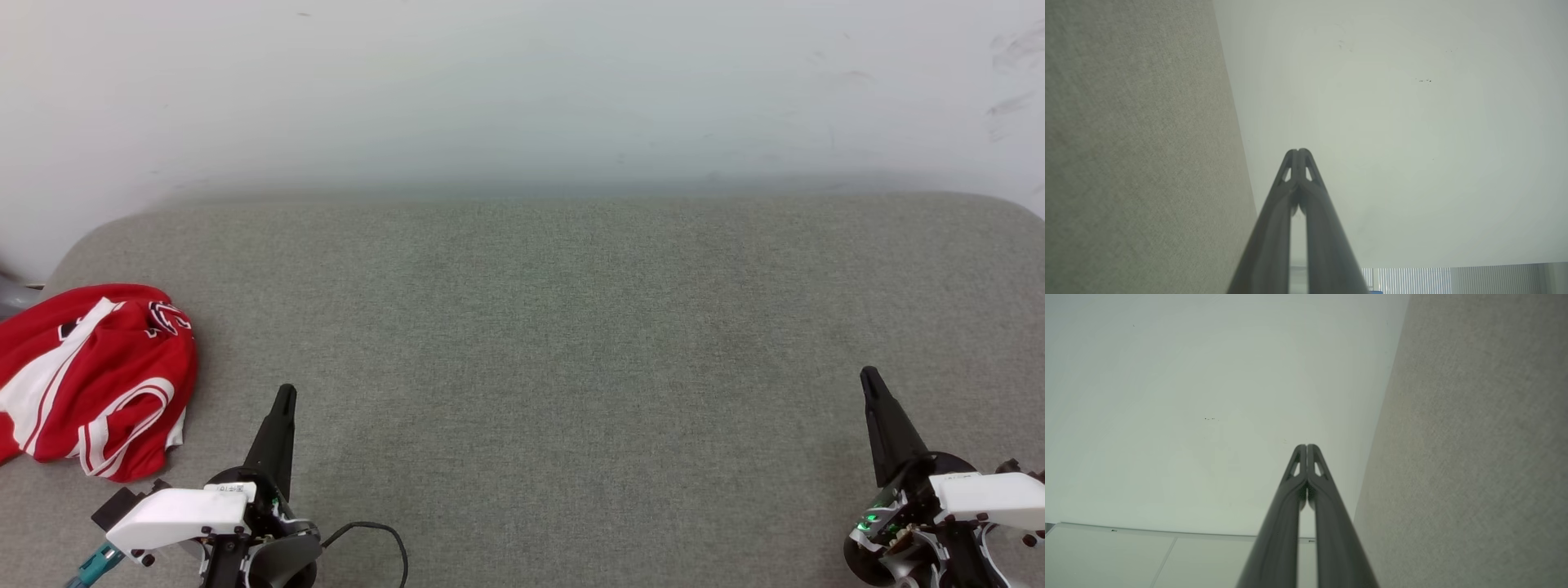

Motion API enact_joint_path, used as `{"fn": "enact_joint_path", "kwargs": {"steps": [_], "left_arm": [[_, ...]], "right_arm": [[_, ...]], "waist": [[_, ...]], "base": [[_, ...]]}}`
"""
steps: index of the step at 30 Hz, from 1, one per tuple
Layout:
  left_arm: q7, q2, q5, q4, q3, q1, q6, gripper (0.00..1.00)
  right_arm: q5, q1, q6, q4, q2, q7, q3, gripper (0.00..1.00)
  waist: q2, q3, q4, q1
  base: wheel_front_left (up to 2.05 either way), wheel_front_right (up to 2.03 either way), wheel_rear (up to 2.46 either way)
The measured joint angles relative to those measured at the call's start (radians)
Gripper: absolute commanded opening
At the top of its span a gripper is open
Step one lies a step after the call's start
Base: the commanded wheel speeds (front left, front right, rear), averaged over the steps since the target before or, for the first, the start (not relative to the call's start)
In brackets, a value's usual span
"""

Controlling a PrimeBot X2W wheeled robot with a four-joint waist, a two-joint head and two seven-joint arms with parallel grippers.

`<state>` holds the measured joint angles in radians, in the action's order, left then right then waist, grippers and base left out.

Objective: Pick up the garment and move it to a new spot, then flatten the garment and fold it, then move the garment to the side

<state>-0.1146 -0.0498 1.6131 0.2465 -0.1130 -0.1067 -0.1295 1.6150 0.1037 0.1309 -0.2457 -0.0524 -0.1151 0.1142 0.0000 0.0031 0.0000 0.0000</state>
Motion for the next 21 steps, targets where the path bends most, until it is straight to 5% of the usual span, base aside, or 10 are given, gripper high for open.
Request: {"fn": "enact_joint_path", "kwargs": {"steps": [16,17,18,19,20,21], "left_arm": [[0.0,0.0,0.0,0.0,0.0,0.0,0.0,0.0],[0.0,0.0,0.0,0.0,0.0,0.0,0.0,1.0],[0.0,0.0,0.0,0.002,0.0,0.001,0.0,1.0],[0.0,0.001,0.0,0.009,0.002,0.004,0.001,0.0],[0.0,0.002,0.0,0.018,0.002,0.012,0.001,1.0],[0.001,0.002,0.0,0.026,0.003,0.021,0.001,1.0]], "right_arm": [[0.0,0.0,0.0,0.0,0.0,0.0,0.0,0.0],[0.0,0.0,0.0,0.0,0.0,0.0,0.0,1.0],[0.0,-0.001,0.0,-0.002,0.0,0.0,0.0,1.0],[0.0,-0.005,0.0,-0.008,0.0,0.0,0.0,0.0],[0.0,-0.013,0.0,-0.018,0.0,0.0,0.0,1.0],[0.0,-0.023,0.0,-0.026,0.001,0.0,-0.001,1.0]], "waist": [[0.0,0.0,0.0,0.0],[0.0,0.0,0.0,0.0],[0.0,0.0,0.0,0.0],[0.0,0.0,0.0,0.0],[0.0,0.0,0.0,0.0],[0.0,0.0,0.0,0.0]], "base": [[0.0,0.0,0.0],[0.0,0.0,0.0],[0.0,0.0,0.0],[0.0,0.0,0.0],[0.0,0.0,0.0],[0.0,0.0,0.0]]}}
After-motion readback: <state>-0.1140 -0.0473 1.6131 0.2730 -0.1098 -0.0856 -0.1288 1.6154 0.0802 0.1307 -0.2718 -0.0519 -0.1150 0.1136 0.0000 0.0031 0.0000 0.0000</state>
